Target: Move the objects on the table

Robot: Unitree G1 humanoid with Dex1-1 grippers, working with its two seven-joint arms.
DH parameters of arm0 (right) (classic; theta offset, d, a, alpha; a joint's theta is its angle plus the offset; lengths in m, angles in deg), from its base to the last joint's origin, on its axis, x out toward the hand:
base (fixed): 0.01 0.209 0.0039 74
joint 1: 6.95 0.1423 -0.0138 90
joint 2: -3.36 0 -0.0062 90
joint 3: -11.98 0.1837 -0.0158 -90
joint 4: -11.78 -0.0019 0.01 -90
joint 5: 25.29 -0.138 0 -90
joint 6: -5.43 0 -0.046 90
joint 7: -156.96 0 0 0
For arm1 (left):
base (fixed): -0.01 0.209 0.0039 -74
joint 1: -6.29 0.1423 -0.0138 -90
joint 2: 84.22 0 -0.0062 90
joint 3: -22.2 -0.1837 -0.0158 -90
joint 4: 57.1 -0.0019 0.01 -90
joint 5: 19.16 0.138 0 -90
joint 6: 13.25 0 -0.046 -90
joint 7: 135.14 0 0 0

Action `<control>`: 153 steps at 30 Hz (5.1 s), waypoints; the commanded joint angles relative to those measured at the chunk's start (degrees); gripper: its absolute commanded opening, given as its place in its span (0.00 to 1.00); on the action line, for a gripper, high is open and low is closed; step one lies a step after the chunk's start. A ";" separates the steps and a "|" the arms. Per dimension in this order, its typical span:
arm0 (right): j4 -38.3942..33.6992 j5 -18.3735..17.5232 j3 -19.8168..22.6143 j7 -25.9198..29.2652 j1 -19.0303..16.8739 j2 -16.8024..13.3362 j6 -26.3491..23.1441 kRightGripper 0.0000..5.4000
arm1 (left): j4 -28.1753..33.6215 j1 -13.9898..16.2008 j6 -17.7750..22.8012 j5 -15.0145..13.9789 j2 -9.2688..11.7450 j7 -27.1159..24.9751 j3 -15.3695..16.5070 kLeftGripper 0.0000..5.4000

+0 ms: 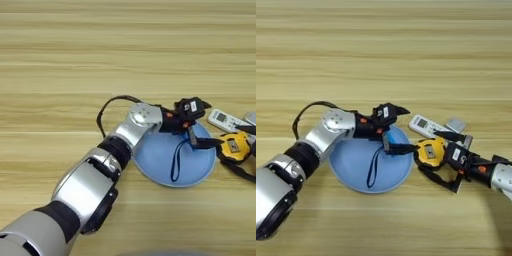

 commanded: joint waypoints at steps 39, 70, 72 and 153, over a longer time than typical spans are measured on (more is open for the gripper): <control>-4.73 0.05 -6.45 3.90 -0.09 4.03 -6.72 0.97 | -4.27 -1.21 -4.60 6.40 -6.69 1.87 -1.06 1.00; -24.42 -12.48 4.23 3.36 0.41 5.27 -13.77 0.97 | -9.87 -1.11 -4.45 14.00 -4.54 11.52 -9.22 1.00; -24.87 -12.71 4.91 2.68 0.98 5.67 -13.87 0.97 | -9.90 -1.10 -4.47 13.94 -4.57 11.57 -9.24 1.00; -18.18 -13.35 12.70 -6.02 5.19 13.70 -13.84 0.97 | 41.97 30.75 -5.98 -5.29 19.89 29.61 26.41 1.00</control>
